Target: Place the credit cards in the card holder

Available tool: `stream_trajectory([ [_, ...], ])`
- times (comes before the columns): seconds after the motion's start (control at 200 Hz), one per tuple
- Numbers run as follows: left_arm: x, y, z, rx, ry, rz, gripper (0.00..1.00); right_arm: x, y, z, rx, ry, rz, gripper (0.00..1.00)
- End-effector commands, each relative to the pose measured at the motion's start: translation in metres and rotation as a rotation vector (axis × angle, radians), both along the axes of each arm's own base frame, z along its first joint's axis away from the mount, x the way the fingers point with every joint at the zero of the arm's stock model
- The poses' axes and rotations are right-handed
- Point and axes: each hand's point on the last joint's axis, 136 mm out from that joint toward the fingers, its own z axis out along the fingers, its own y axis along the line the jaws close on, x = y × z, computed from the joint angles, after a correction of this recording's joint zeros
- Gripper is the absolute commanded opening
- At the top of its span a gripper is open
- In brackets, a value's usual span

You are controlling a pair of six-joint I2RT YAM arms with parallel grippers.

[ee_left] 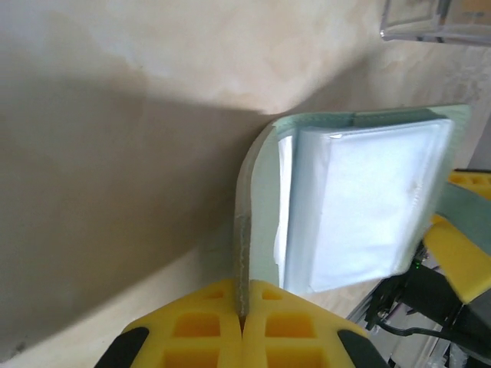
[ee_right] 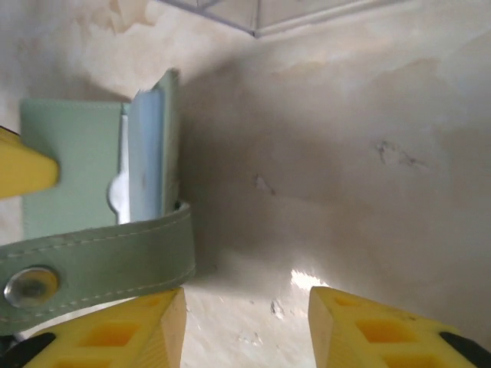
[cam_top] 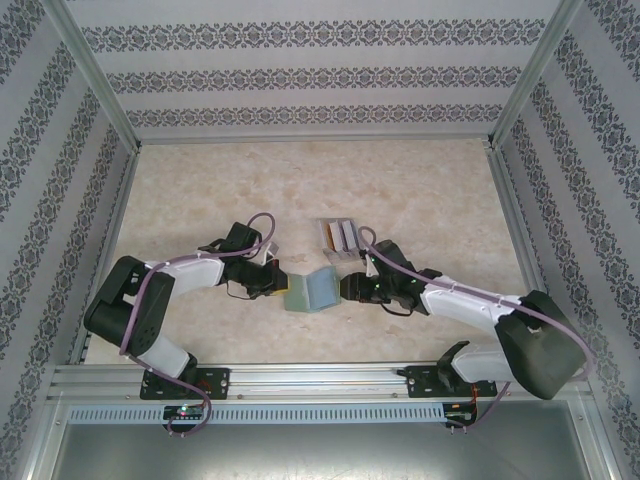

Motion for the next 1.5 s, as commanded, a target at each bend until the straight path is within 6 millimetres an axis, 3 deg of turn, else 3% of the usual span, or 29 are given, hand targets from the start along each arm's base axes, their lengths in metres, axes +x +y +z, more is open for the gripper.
stream_trajectory([
  [0.0, -0.005, 0.002, -0.008, 0.017, 0.008, -0.040, 0.00, -0.002, 0.020, 0.010, 0.144, 0.050, 0.077, 0.44],
  [0.465, -0.006, 0.003, -0.014, 0.028, 0.022, -0.051, 0.00, 0.002, 0.037, 0.005, 0.231, 0.077, 0.127, 0.39],
  [0.575, -0.006, 0.003, -0.016, 0.031, 0.025, -0.053, 0.00, 0.000, 0.041, 0.010, 0.258, 0.071, 0.143, 0.45],
  [0.954, -0.005, 0.002, -0.008, 0.034, 0.033, -0.051, 0.00, -0.003, 0.035, 0.027, 0.274, -0.018, 0.168, 0.52],
  [1.114, -0.003, 0.002, -0.002, 0.034, 0.023, -0.049, 0.00, -0.005, 0.037, 0.035, 0.288, -0.051, 0.189, 0.63],
  [1.359, -0.002, 0.002, -0.003, 0.031, 0.025, -0.042, 0.00, -0.008, 0.041, 0.028, 0.255, -0.039, 0.197, 0.69],
  [1.414, -0.002, 0.003, -0.004, 0.041, 0.025, -0.035, 0.11, -0.008, 0.040, 0.023, 0.231, -0.030, 0.186, 0.69],
  [1.494, -0.003, 0.004, -0.001, 0.035, 0.015, -0.036, 0.36, -0.008, 0.035, 0.019, 0.198, -0.032, 0.158, 0.68],
])
